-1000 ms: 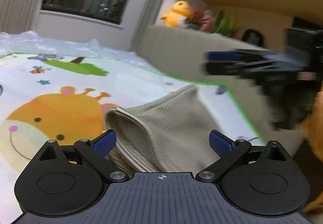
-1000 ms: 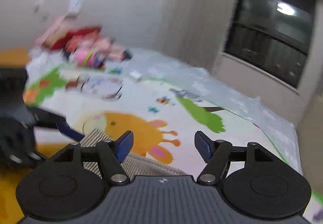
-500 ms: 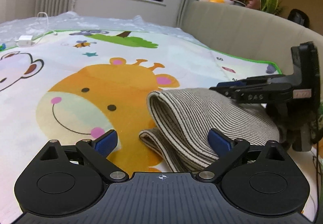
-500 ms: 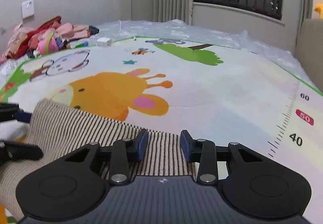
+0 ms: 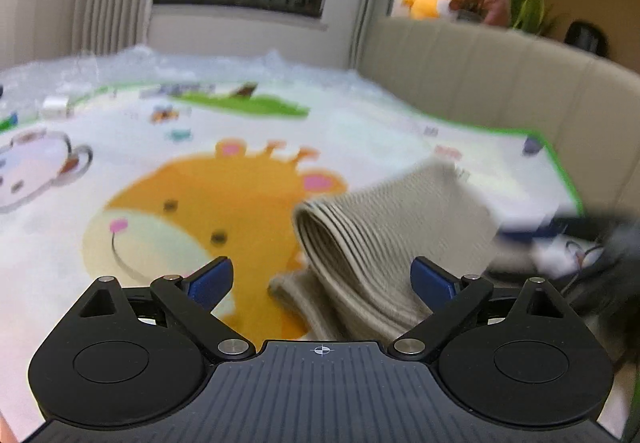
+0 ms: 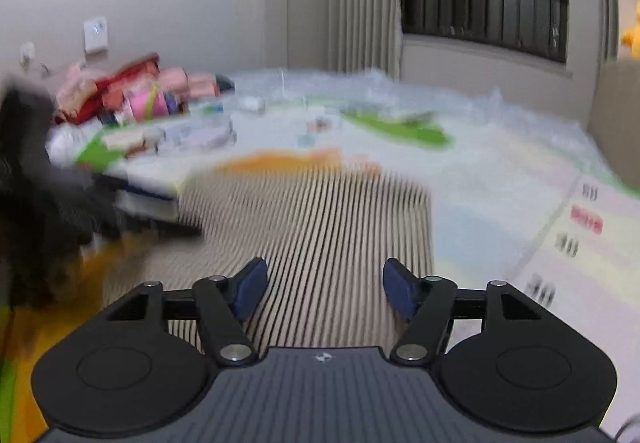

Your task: Fold clothes

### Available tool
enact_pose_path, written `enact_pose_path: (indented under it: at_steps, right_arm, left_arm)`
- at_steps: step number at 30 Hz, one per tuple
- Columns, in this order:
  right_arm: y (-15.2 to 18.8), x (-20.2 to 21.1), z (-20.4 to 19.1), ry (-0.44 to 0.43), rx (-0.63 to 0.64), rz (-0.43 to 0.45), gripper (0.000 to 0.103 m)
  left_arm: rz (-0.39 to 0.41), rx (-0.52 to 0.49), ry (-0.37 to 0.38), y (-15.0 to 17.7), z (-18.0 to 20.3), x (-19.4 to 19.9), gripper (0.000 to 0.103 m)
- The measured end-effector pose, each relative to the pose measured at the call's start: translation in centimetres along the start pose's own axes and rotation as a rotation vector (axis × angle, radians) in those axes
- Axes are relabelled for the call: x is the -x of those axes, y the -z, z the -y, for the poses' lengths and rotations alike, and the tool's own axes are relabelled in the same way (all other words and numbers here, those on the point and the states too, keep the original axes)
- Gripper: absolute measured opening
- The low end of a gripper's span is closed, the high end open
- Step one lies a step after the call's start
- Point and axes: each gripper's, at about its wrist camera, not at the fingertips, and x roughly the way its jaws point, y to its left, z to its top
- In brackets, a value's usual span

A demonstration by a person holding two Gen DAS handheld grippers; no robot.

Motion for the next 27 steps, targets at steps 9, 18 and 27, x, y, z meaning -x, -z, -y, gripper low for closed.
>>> enact_pose_path:
  at_steps: [9, 18, 27]
  right_arm:
    - [1.2, -0.5, 0.4, -0.006, -0.082, 0.046, 0.069]
    - [-1.4, 3.2, 2.1, -0.009, -0.061, 0.107, 0.103]
    - [-6.1, -6.9, 4.9, 0.215, -0.035, -0.16, 0.103]
  left_arm:
    - [0.043, -0.066, 0.213, -1.5, 4.2, -0.1, 0.098]
    - [-0.1, 0.022, 0.11, 1.1, 1.8, -4.3, 0.099]
    - [-0.121, 0.081, 0.129, 1.7, 0.6, -4.8, 0.102]
